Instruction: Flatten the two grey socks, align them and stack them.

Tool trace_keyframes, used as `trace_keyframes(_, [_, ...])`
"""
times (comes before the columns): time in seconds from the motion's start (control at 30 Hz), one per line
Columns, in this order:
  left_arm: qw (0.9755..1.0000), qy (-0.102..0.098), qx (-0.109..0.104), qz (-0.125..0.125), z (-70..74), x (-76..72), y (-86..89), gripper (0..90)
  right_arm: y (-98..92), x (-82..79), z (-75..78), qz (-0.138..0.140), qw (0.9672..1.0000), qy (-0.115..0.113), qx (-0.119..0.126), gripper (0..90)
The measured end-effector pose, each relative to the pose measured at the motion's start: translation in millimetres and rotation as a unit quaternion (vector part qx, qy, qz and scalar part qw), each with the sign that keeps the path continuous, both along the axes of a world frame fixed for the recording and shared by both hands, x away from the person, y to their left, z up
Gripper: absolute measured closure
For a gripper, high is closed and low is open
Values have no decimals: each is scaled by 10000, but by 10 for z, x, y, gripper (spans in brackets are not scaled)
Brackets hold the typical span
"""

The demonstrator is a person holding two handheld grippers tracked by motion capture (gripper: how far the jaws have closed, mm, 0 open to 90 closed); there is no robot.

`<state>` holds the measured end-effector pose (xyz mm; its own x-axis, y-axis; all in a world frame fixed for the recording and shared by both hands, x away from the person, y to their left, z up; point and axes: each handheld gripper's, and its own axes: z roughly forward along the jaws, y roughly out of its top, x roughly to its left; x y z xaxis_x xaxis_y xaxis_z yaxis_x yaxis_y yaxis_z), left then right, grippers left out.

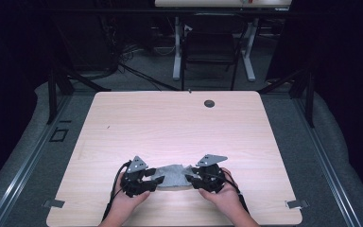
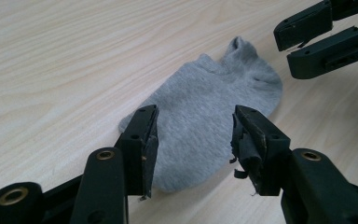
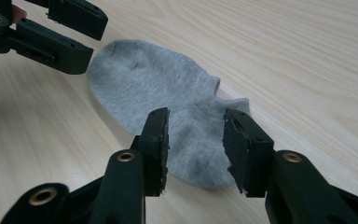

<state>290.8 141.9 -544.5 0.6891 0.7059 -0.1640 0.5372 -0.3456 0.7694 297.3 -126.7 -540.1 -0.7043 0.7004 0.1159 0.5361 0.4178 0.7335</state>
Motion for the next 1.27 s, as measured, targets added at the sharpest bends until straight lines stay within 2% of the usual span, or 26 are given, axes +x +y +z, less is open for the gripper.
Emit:
trace_keyframes(0.13, [10000,-43,-35,18,46,-62,52,490,-50,-98,43,33,9999,-32,150,570])
trace_keyframes(0.23, [10000,-74,-52,23,82,-103,116,472,-103,-171,72,46,9999,-82,90,550])
trace_keyframes(0.4, [9999,-118,-49,110,107,-180,234,459,-207,-285,97,-10,9997,-191,156,544])
trace_keyframes(0.63, [9996,-54,1,267,60,-271,410,453,-352,-402,120,-97,9993,-319,146,508])
trace_keyframes(0.8, [9993,-64,72,354,15,-319,514,453,-431,-439,57,-130,9994,-316,61,500])
trace_keyframes(0.87, [9990,-143,152,387,-12,-327,547,453,-449,-448,19,-145,9991,-408,17,497])
trace_keyframes(0.93, [9987,-167,228,421,-45,-325,572,453,-473,-446,-38,-218,9983,-525,-130,493])
trace_keyframes(0.97, [9988,-140,211,430,-67,-319,575,454,-490,-437,-69,-228,9985,-475,-149,497])
trace_keyframes(1.13, [9989,-96,187,415,-138,-282,591,456,-555,-391,-180,-322,9991,-272,-11,525])
trace_keyframes(1.2, [9990,-93,185,393,-153,-274,581,456,-566,-383,-198,-350,9990,-259,84,530])
trace_keyframes(1.27, [9990,-65,182,404,-170,-271,563,456,-567,-383,-203,-365,9989,-305,30,535])
